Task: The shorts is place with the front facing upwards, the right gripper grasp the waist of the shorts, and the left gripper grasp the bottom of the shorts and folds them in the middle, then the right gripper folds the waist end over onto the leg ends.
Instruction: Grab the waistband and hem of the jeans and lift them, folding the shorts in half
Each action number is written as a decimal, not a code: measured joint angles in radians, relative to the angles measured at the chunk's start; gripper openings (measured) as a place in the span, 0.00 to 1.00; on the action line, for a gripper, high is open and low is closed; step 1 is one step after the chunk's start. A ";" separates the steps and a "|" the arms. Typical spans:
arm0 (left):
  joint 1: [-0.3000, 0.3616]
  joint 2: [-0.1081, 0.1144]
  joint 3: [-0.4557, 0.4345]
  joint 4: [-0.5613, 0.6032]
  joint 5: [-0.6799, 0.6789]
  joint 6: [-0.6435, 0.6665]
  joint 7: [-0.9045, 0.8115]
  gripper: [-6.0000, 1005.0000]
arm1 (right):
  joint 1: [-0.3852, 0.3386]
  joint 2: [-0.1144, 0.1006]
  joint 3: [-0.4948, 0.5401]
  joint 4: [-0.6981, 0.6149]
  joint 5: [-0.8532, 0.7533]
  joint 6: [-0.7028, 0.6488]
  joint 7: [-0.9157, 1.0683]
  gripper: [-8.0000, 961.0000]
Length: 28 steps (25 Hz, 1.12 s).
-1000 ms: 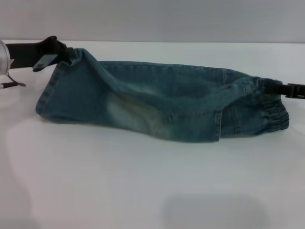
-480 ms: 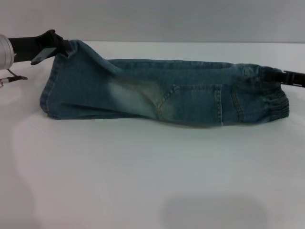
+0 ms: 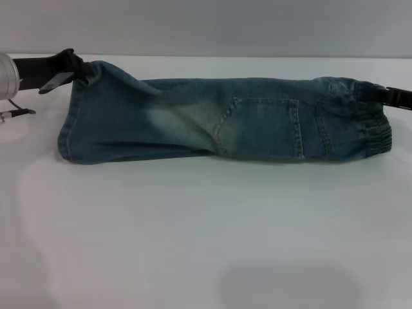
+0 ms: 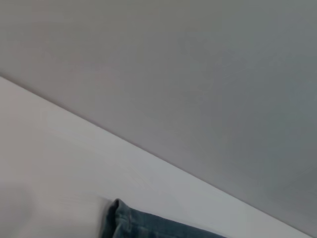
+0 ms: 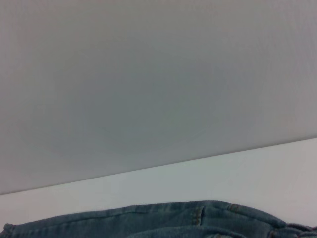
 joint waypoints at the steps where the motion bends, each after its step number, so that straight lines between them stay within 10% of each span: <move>1: 0.001 0.000 0.000 0.000 0.001 -0.001 0.000 0.07 | -0.001 0.000 0.000 0.000 0.000 0.001 0.000 0.02; 28: 0.004 0.003 0.011 0.006 0.033 -0.006 0.016 0.08 | 0.022 -0.007 0.007 -0.038 0.000 0.021 0.006 0.02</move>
